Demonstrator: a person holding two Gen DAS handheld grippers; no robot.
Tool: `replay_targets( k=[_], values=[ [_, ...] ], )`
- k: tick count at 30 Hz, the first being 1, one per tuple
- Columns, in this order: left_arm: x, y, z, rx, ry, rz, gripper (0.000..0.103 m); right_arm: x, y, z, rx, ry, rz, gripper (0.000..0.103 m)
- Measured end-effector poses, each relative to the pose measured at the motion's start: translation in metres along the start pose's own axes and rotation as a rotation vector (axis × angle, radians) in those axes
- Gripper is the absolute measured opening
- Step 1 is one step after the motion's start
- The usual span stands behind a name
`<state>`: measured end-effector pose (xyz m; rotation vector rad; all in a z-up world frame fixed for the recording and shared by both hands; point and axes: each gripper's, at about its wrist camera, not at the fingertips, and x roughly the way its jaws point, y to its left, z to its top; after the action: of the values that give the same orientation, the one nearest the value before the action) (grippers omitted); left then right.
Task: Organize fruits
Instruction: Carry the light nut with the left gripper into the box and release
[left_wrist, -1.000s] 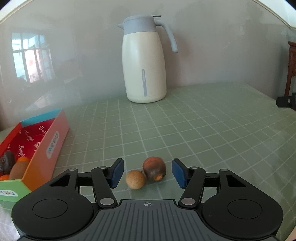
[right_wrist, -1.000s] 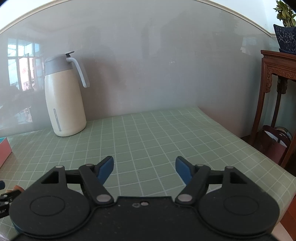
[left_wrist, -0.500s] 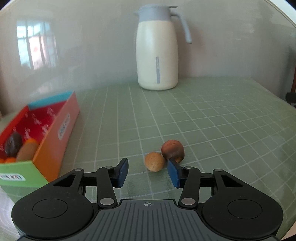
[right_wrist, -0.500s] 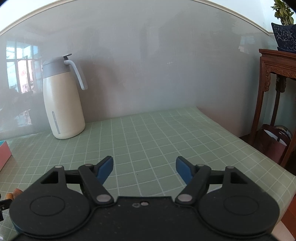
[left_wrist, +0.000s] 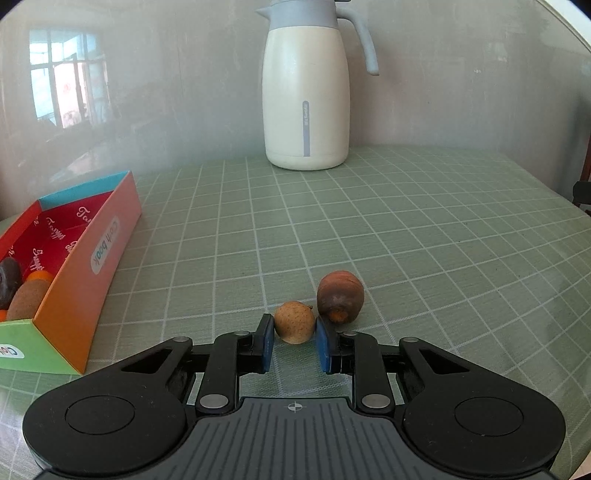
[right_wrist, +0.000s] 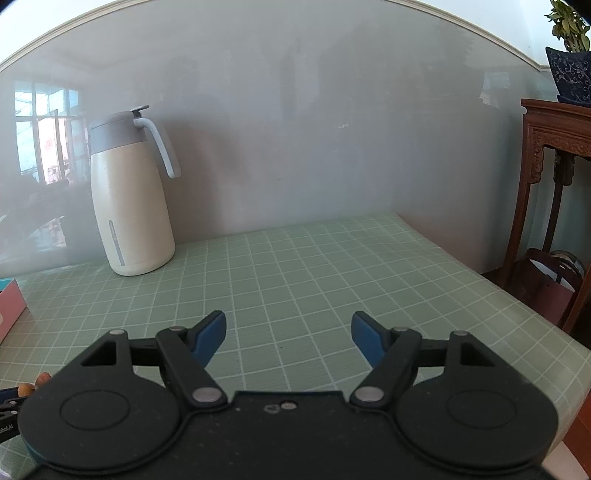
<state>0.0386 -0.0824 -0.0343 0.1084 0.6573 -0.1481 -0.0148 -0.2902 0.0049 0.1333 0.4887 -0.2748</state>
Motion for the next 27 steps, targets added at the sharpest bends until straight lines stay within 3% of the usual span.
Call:
replay_targets(
  k=[27],
  values=[
    [-0.040,0.044,0.005,-0.042,-0.110,0.040,0.024,-0.002,0.041,0.003,-0.056,0.004,0.051,0.075]
  ],
)
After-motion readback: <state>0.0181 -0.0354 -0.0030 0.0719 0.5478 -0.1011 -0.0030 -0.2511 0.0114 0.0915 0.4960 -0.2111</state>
